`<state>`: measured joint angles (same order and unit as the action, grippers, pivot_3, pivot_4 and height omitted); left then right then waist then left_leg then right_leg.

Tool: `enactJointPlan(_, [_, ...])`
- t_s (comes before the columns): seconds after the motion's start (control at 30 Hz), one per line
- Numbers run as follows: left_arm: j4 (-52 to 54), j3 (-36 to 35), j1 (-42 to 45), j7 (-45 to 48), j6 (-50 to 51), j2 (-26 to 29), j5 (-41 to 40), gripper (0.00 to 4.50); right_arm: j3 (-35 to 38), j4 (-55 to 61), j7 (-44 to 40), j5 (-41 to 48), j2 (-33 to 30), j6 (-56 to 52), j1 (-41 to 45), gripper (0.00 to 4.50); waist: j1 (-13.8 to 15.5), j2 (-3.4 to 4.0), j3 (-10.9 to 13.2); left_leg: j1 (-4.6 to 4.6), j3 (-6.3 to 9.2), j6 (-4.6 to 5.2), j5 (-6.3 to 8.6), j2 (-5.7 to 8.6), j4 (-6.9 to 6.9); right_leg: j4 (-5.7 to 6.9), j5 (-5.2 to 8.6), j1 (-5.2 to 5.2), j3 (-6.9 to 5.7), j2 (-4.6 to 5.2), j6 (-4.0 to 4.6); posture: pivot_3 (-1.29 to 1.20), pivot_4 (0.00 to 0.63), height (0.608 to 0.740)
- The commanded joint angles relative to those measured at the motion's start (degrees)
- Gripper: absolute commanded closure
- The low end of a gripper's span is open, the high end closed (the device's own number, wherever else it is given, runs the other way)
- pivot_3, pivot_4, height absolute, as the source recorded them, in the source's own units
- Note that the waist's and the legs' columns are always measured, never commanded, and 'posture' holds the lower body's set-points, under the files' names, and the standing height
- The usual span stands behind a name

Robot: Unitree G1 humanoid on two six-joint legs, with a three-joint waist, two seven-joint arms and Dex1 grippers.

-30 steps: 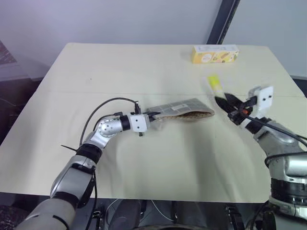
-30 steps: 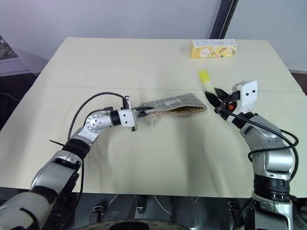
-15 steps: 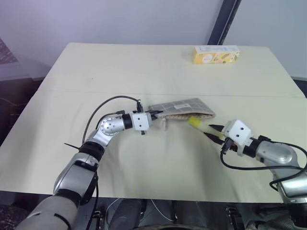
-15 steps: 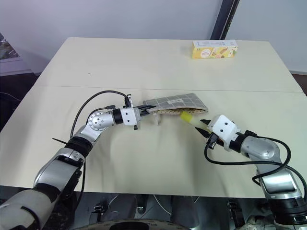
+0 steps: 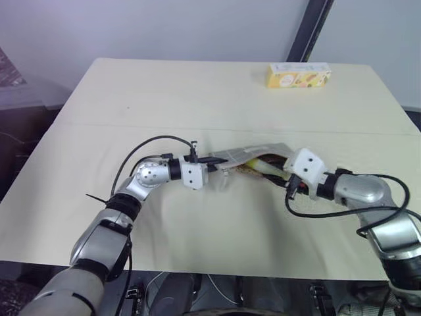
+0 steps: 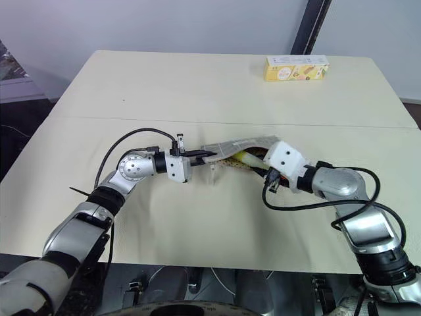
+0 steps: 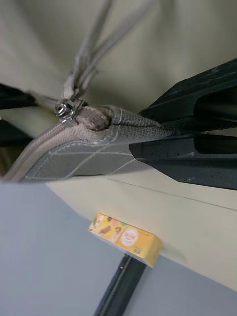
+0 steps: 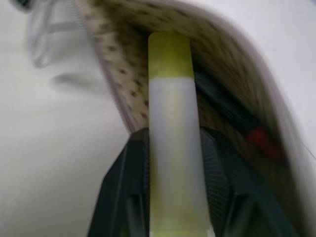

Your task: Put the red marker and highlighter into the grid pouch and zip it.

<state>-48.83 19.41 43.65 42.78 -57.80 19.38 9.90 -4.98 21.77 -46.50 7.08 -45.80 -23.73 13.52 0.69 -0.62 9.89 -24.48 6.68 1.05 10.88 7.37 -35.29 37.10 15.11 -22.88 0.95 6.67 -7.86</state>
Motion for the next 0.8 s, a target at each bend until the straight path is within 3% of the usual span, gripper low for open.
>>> enactJointPlan(0.03, [3.21,-0.36,1.22,1.47,-0.05,-1.24,-3.47,4.5,-4.57,1.08,-0.26,-6.02,-0.35,7.57,2.94,3.65,-0.01,0.0,0.0,0.0,0.0,0.0,0.0,0.0,0.01,0.0,0.0,0.0,0.0,0.0,0.0,0.0,0.15,0.74])
enactJointPlan(0.17, [3.61,-0.46,1.01,2.45,-0.03,-1.04,-4.07,4.5,-7.48,-1.87,2.45,-13.54,0.84,15.53,4.66,3.65,-0.06,-0.01,0.0,0.0,0.0,0.0,0.0,0.0,0.02,0.02,0.0,-0.06,-0.01,-0.03,0.0,0.0,0.15,0.74])
enactJointPlan(0.23, [3.29,-0.73,0.91,2.39,0.44,-0.74,-3.83,4.5,-5.57,-2.3,0.54,-10.38,1.28,14.23,3.83,3.65,0.06,-0.01,0.0,0.0,0.0,0.0,-0.01,0.0,0.01,0.02,0.0,-0.06,0.0,-0.03,0.0,0.0,0.15,0.74])
enactJointPlan(0.47, [3.31,-1.46,-0.22,2.23,2.29,-0.69,-4.07,4.5,5.31,0.48,0.77,-1.3,2.54,11.11,-1.63,0.33,0.05,-0.01,0.0,0.0,0.03,0.03,0.01,0.07,-0.01,0.01,0.0,0.06,0.0,0.02,0.0,0.0,0.15,0.74])
enactJointPlan(0.5, [3.46,-1.42,-0.37,2.16,2.5,-0.8,-3.95,4.5,6.72,1.73,0.56,0.5,2.74,9.91,-2.54,0.03,0.04,-0.01,0.0,0.0,0.03,0.03,0.01,0.07,0.0,0.02,0.0,0.12,0.0,0.02,0.0,0.0,0.15,0.74])
enactJointPlan(0.8, [3.52,-2.02,-0.65,1.95,5.9,-2.48,-5.13,4.5,16.44,11.87,1.82,13.8,2.44,-3.86,-6.29,0.03,0.03,-0.01,0.0,0.0,0.04,0.02,0.01,0.02,0.01,0.07,0.0,0.16,0.0,0.0,0.0,0.0,0.15,0.74])
